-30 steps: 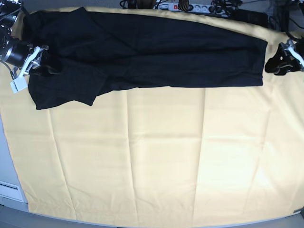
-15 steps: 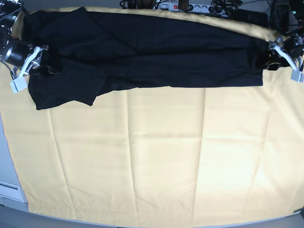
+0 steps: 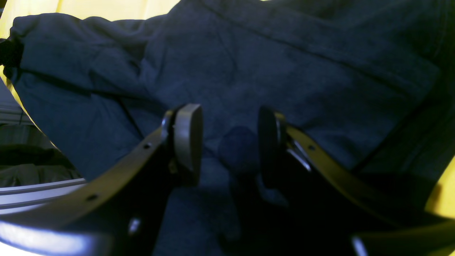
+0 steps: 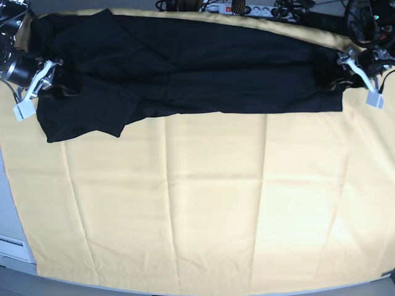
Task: Fold the T-shirt properly
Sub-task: 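Hold the folded edge with both grippers, adjusting the left grip, then carry the left gripper's end of the black shirt toward the right gripper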
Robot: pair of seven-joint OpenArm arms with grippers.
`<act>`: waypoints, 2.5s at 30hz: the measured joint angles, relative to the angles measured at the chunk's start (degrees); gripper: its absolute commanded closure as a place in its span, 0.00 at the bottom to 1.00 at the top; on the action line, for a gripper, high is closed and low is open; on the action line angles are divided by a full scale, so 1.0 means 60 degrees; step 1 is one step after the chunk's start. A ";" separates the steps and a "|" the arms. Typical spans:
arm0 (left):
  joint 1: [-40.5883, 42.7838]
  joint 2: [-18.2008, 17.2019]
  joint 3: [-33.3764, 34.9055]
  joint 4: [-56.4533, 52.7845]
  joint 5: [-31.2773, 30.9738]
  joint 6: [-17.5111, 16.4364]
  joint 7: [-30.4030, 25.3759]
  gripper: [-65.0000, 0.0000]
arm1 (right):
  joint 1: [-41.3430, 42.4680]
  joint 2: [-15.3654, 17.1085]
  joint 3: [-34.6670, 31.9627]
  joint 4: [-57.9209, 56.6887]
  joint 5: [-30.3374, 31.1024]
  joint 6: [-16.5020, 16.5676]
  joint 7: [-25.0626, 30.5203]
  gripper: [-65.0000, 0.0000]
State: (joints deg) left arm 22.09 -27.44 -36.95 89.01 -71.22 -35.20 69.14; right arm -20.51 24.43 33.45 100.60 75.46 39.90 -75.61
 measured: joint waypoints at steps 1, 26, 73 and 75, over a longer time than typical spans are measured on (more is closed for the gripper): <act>0.0000 0.0000 0.0000 0.0000 -0.0076 -0.0069 0.0047 0.45 | 0.0000 0.0000 0.0000 0.0000 -0.0004 0.0000 0.0000 0.59; -0.0022 -0.0011 -0.0288 0.0718 -0.0153 -0.0175 -0.0106 1.00 | -0.0004 0.0004 0.0000 0.0000 0.0412 0.0000 -0.0004 0.64; -0.0138 0.0725 -0.0408 0.3694 -0.1993 -0.0576 0.1231 1.00 | -0.0284 -0.0186 -0.1490 -0.0707 -0.4258 0.0036 0.3282 1.00; -0.0135 0.1064 -0.0408 0.3949 -0.1996 -0.0576 0.1235 1.00 | -0.0284 -0.0186 -0.1490 -0.0707 -0.4258 0.0036 0.3282 1.00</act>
State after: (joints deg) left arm 21.28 -21.06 -39.40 112.71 -83.20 -38.65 76.55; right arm -22.22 23.31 24.51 96.36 49.91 40.12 -55.92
